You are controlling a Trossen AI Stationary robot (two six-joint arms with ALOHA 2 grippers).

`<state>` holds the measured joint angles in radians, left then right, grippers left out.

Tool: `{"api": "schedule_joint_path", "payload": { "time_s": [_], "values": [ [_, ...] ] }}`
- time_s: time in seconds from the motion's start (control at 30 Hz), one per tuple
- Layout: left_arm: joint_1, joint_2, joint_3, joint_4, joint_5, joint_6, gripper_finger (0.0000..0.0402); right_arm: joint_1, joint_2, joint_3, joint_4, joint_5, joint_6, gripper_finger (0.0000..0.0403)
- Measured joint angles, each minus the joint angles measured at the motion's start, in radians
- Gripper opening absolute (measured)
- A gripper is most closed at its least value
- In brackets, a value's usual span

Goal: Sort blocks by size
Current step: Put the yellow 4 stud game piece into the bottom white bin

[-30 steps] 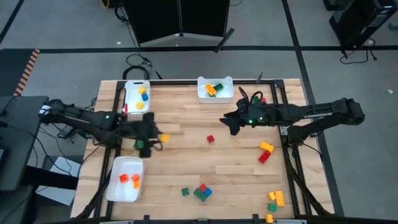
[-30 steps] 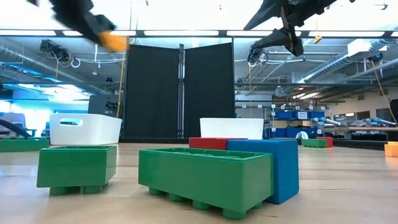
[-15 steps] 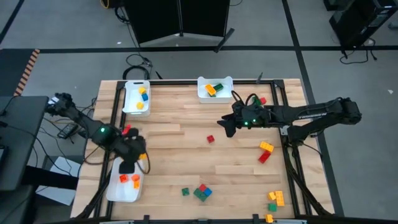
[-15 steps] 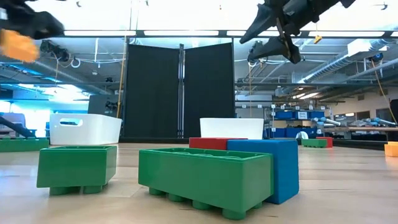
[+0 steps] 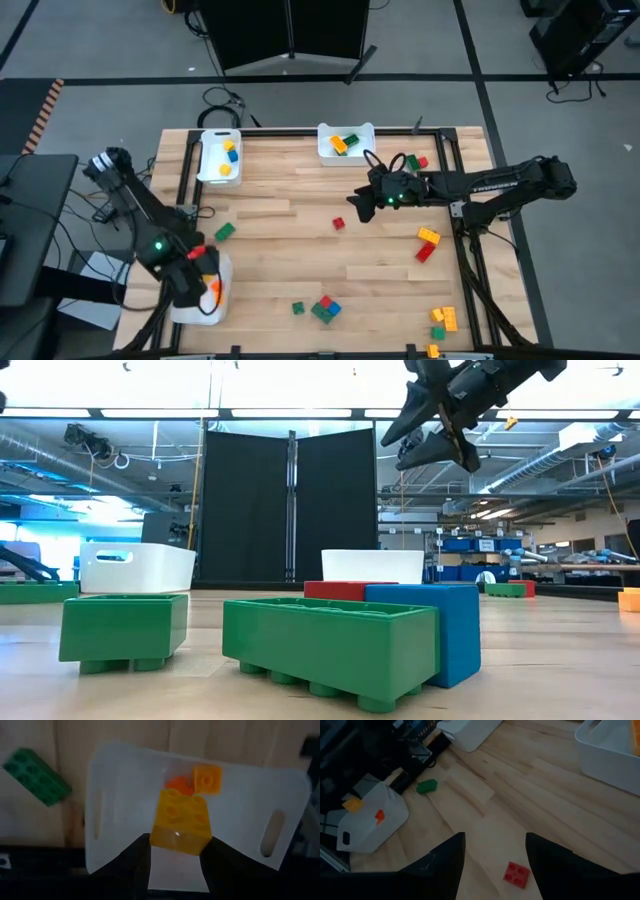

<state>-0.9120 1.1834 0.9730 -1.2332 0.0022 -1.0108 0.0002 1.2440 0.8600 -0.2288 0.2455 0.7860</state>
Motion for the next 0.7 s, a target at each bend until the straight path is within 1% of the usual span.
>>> {"api": "schedule_joint_path", "payload": {
  "time_s": [0.23,0.37,0.57,0.7],
  "values": [
    [-0.027,0.134,-0.031,0.027,0.010,0.010,0.0158,-0.008,0.000,0.000,0.012,-0.001,0.000,0.0219],
    [-0.027,0.184,-0.049,0.097,0.022,0.041,0.0158,-0.008,0.000,0.000,0.011,-0.002,0.000,0.0219],
    [-0.045,0.205,-0.104,0.244,0.102,0.039,0.0158,-0.008,0.000,0.000,0.011,-0.003,0.000,0.0219],
    [-0.063,0.205,-0.131,0.265,0.154,0.031,0.0158,-0.008,0.000,0.000,0.012,-0.003,0.000,0.0219]
  ]
}}
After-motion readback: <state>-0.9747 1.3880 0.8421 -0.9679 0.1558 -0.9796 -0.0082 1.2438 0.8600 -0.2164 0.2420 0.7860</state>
